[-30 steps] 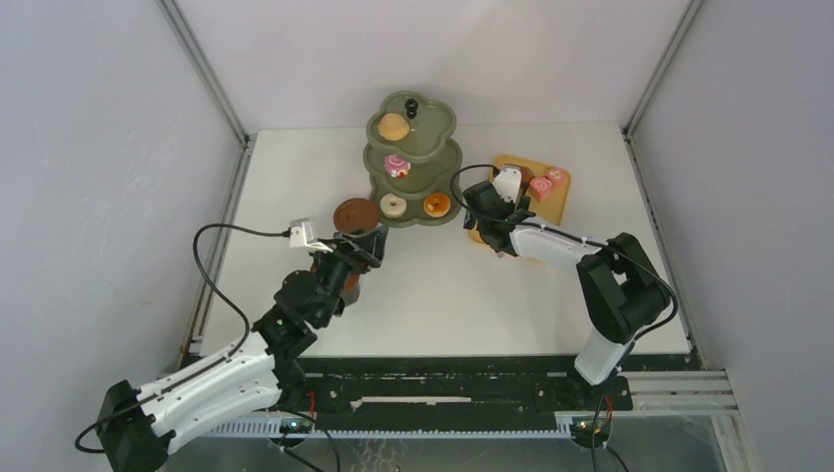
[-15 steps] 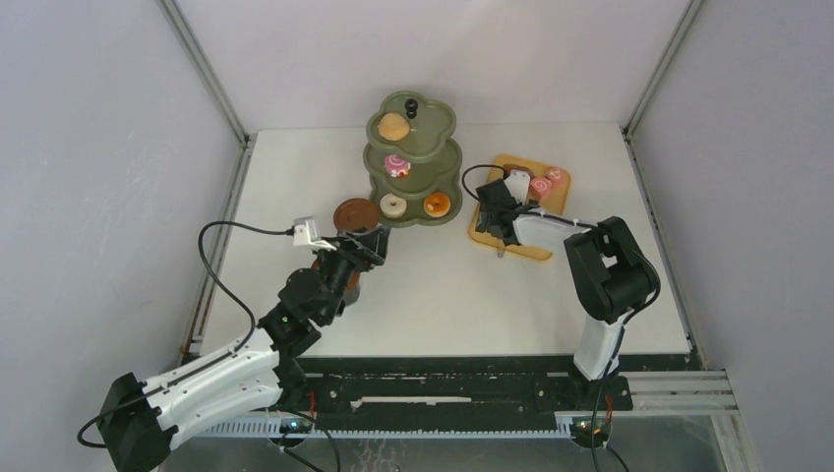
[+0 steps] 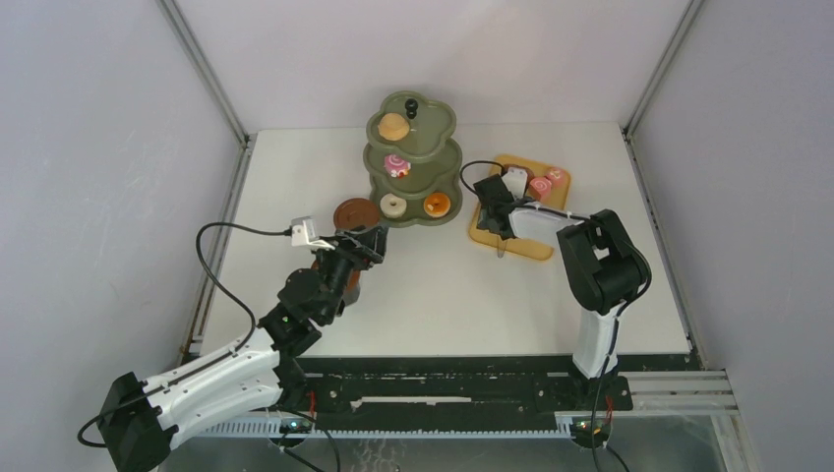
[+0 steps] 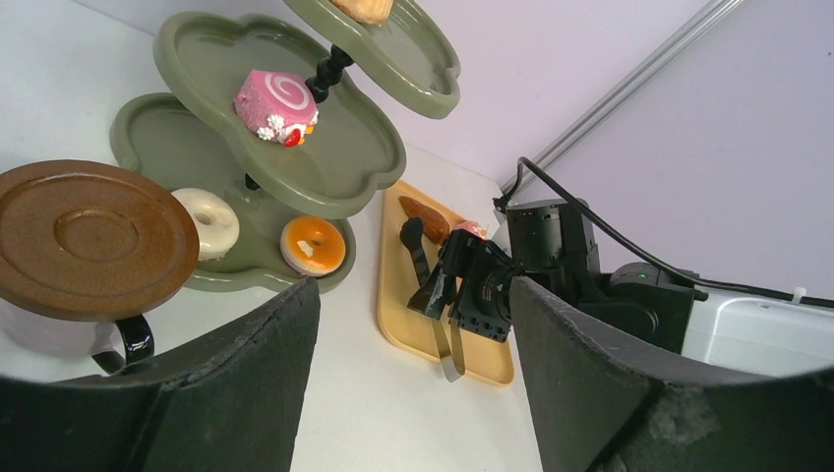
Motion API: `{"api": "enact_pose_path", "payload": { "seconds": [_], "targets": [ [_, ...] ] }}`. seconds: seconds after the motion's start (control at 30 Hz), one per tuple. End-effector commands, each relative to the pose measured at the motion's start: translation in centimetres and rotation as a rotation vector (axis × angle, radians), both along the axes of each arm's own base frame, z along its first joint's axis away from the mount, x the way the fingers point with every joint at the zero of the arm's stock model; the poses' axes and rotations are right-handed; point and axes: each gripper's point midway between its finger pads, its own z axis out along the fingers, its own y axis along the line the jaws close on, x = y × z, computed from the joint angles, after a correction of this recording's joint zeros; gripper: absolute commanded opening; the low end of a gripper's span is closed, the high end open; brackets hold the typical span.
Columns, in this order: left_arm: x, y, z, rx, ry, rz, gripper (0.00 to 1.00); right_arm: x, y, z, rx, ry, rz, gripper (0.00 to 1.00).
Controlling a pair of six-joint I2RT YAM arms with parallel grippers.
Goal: Serve the afternoon tea
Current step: Pick up the desert from the tray.
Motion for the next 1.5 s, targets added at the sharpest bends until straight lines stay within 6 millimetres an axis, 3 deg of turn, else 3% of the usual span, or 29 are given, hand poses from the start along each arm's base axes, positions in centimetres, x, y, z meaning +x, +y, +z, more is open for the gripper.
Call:
{"api": "enact_pose_path", "payload": {
  "seconds": [0.0, 0.3, 0.63, 0.97, 1.2, 1.47],
  "targets": [
    [0.0, 0.2, 1.1, -0.026, -0.040, 0.014, 0.75, 1.3, 0.1, 1.0, 0.011, -0.023, -0.027, 0.73],
    [0.0, 0.4, 0.9, -0.034, -0.038, 0.016, 0.75, 1.2, 0.1, 1.1, 0.021, -0.018, -0.032, 0.61],
    [-0.6, 0.7, 1.3, -0.056, -0.050, 0.007, 0.75, 0.7, 0.9, 2.5, 0.050, -0.024, 0.003, 0.51],
    [-1.3, 1.4, 1.7, -0.069, -0.051, 0.001, 0.74, -1.1, 1.4, 5.9, 0.083, -0.024, 0.049, 0.50],
    [-1.6, 1.5, 1.7, -0.052, -0.048, -0.004, 0.74, -2.9, 0.6, 8.1, 0.109, 0.000, 0.060, 0.49],
    [-1.8, 1.7, 1.9, -0.034, -0.058, -0.003, 0.74, -4.8, -1.5, 8.0, 0.105, 0.032, 0.043, 0.44]
  ]
}}
